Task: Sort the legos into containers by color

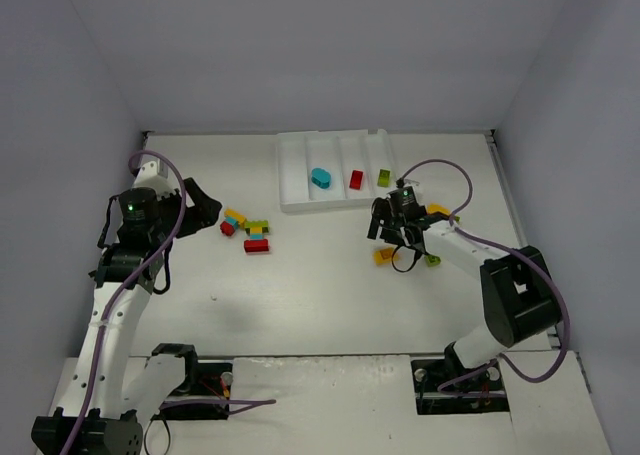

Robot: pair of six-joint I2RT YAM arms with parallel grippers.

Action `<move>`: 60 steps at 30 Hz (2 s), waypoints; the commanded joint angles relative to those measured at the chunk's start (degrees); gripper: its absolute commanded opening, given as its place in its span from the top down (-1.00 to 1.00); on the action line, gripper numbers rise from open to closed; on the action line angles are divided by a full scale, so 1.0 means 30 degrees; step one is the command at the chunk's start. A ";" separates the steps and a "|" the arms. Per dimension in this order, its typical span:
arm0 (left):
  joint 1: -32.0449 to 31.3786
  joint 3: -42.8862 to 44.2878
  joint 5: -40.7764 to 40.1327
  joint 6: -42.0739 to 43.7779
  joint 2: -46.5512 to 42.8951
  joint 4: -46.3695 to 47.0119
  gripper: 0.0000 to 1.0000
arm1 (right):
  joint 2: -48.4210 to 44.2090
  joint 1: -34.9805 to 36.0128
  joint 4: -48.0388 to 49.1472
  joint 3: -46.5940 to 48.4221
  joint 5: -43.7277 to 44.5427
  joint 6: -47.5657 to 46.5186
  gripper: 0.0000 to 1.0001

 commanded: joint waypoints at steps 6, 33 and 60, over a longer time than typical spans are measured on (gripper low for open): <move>0.0081 0.0692 0.0314 -0.0077 -0.0025 0.1111 -0.45 | -0.1728 0.1103 -0.0120 -0.0628 0.2891 0.1137 -0.55; 0.0081 0.0692 0.0489 -0.0135 -0.0112 0.1141 -0.45 | -0.0148 0.2188 -0.1760 -0.1158 0.5646 0.9374 -0.08; 0.0081 0.0633 0.0226 0.0070 -0.0054 0.1170 -0.45 | 1.0802 0.4621 0.3689 1.7031 0.0023 -0.4044 0.95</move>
